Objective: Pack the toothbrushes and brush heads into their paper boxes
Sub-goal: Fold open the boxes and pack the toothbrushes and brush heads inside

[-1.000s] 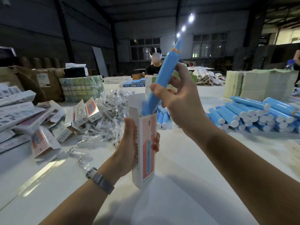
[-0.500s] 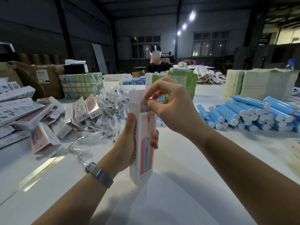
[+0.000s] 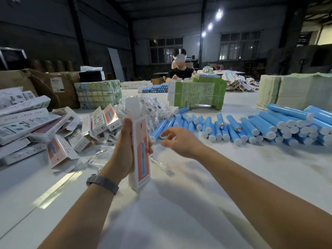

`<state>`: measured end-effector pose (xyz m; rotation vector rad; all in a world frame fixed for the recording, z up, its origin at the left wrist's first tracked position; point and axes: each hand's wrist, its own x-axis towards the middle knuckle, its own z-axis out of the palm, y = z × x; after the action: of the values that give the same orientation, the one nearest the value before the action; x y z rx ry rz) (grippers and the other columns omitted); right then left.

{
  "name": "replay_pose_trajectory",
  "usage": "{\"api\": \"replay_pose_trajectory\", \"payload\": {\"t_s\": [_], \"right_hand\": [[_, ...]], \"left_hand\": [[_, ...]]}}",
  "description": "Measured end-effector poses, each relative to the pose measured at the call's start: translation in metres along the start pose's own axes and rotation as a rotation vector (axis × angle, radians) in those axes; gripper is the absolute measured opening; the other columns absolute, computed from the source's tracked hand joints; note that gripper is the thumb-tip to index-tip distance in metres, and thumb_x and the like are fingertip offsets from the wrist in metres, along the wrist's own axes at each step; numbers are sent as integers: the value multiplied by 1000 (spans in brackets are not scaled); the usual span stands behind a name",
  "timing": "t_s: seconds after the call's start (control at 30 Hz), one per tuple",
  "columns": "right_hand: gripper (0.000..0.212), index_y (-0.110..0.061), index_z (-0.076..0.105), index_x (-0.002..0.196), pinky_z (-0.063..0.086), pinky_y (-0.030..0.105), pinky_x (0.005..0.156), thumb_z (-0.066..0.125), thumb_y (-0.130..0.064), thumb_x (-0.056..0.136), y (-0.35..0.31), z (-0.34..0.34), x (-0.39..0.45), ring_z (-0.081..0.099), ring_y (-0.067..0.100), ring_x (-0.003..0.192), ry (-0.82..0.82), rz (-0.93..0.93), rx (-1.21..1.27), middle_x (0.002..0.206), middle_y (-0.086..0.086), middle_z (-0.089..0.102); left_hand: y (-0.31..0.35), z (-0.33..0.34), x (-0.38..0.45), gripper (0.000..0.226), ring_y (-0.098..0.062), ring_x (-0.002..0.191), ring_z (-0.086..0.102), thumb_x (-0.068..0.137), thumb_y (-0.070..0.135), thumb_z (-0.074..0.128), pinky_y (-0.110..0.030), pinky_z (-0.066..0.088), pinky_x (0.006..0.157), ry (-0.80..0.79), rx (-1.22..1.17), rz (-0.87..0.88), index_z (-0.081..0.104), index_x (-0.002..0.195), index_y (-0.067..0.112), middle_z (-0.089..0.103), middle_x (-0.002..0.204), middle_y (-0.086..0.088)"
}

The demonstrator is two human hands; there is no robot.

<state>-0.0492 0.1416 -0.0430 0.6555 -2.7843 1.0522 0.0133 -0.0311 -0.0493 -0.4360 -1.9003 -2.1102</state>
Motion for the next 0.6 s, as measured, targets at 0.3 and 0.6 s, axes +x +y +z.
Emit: {"api": "replay_pose_trajectory", "payload": {"t_s": [0.3,0.6], "right_hand": [[44,-25,60,129,50,30,81,62,-11,87,-20,9,5,60,17,91,-117,-120,-211,107,4,67],[27,-20,62,98,55,22,60,75,-3,81,-73,-65,-44,70,17,68,396,-536,743,71,-4,67]], "left_hand": [[-2,-2,4,102,-22,62,66,50,100,54,-34,55,60,-32,-28,-1,63,111,19,66,70,-7],[-1,20,-10,110,-26,67,70,50,101,50,-34,58,64,-105,24,42,61,115,13,70,76,-12]]}}
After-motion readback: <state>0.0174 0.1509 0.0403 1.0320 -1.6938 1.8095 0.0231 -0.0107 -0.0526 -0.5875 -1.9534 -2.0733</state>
